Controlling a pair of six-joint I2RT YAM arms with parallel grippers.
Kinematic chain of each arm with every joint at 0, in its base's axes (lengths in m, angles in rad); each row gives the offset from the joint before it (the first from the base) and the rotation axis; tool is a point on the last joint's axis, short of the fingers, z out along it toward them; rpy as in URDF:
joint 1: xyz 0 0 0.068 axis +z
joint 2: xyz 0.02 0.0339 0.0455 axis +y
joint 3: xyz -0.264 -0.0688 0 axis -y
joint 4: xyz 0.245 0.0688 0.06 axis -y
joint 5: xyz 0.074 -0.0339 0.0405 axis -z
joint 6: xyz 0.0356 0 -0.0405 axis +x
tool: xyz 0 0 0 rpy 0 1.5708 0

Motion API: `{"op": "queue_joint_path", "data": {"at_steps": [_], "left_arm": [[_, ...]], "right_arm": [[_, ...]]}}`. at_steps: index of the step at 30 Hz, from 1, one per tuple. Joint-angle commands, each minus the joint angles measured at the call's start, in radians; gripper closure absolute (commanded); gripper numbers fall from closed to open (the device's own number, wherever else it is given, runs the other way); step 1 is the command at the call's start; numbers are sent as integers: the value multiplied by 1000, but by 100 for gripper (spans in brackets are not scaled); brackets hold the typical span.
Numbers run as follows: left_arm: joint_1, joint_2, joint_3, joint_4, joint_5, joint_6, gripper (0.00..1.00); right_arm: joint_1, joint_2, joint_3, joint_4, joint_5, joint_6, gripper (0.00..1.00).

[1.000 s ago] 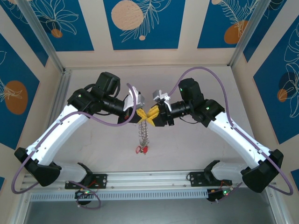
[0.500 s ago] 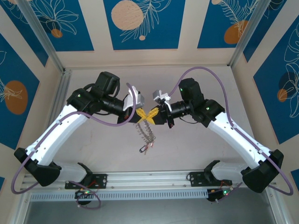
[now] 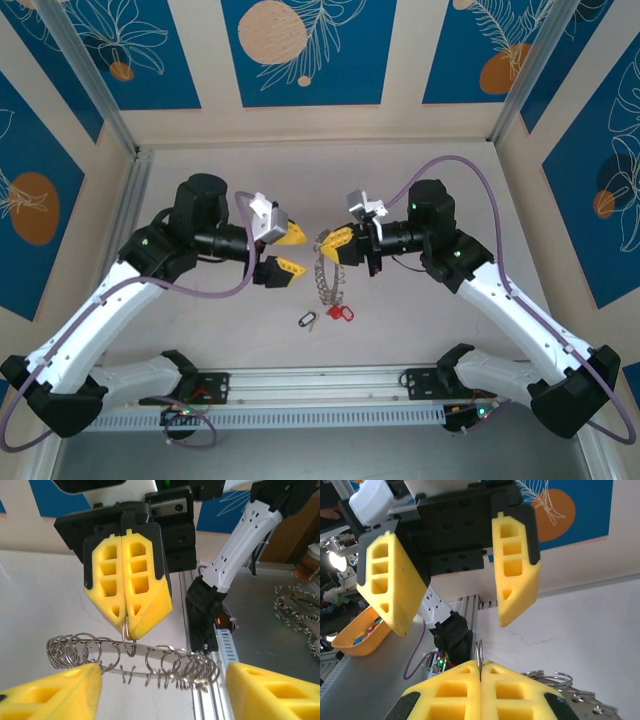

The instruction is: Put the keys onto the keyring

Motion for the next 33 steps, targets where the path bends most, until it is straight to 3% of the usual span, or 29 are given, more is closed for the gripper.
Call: {"op": "queue_joint_path", "data": {"at_steps": [1,9,20,27,33], "left_arm": [[-4,-27,-53,193,37,-128,44],[-4,-35,-119,367,4,-202,57],[-4,-9,-178,495,5,-259,68],[-4,-12,-193,505,2,-264,89],[-4,-12,-208,531,0,-277,92]], "right_arm": [[-1,-35,-44,225,-22,130,100],[7,-49,-151,517,34,305,100],[44,-35,-198,655,95,367,100],[46,-19,-222,749,127,411,100],[46,-18,-247,814,158,449,100]]}}
